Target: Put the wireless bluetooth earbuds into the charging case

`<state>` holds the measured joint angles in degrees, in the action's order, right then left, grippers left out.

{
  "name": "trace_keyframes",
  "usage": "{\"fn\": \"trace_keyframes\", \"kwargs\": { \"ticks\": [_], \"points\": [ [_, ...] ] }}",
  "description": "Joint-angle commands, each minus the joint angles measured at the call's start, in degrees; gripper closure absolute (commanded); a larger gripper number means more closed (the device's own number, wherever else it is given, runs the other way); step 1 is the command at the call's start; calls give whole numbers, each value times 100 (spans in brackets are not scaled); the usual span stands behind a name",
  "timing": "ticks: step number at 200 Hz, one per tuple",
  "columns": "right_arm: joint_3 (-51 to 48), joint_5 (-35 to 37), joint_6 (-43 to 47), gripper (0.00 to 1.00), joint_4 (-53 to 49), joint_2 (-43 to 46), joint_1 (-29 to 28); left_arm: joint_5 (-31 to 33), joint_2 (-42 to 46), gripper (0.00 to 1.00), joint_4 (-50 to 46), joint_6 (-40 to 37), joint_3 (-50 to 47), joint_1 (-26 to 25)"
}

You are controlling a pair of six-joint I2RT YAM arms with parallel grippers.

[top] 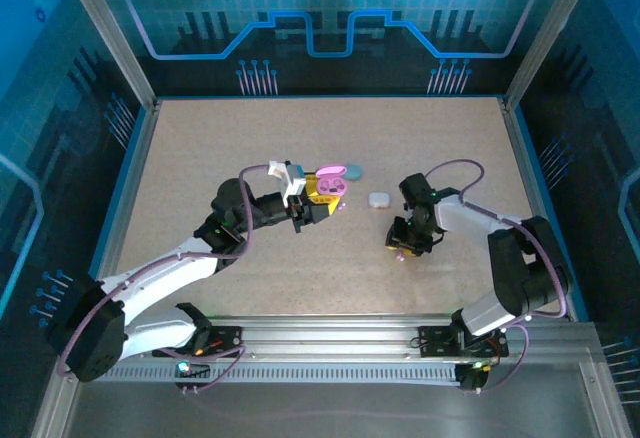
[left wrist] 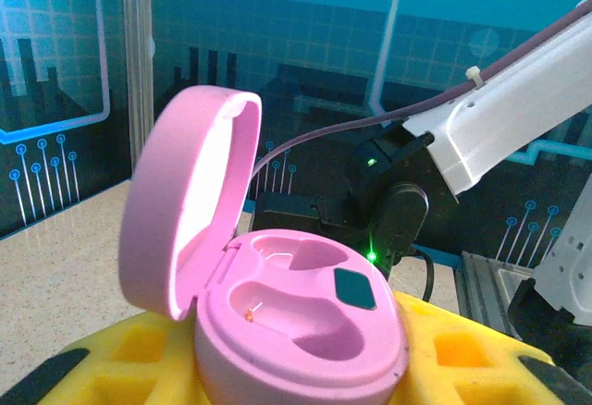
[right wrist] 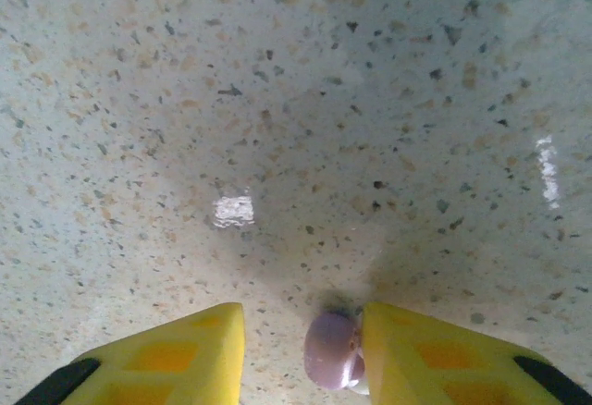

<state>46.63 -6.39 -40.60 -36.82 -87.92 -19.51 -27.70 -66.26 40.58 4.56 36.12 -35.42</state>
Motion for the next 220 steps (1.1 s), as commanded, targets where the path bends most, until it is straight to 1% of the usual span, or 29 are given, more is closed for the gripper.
{"fn": "trace_keyframes", "kwargs": {
  "ticks": [1,15,25,60,63,83,118,184,220],
  "points": [
    [196,214,238,63,-319,-132,-77,-29,53,68,47,-26,122,4],
    [260,235,309,64,-385,-195,-79,-24,69,68,35,-34,121,6],
    [289,226,374,66,-411,-248,-97,-24,74,67,23,-35,121,0],
    [344,200,522,68,-568,-449,-182,-25,65,68,25,-34,121,4],
    [489,195,523,68,-584,-466,-190,-22,69,68,25,-40,118,7],
    [587,241,555,71,-637,-557,-259,-31,67,68,21,-27,123,5],
    [687,371,597,73,-771,-697,-330,-16,79,68,13,-29,115,6],
    [819,451,831,70,-1082,-664,-413,-4,103,68,-6,-38,115,6],
    [835,420,900,71,-1083,-743,-414,-6,94,67,-1,-30,110,8]
  ]
}}
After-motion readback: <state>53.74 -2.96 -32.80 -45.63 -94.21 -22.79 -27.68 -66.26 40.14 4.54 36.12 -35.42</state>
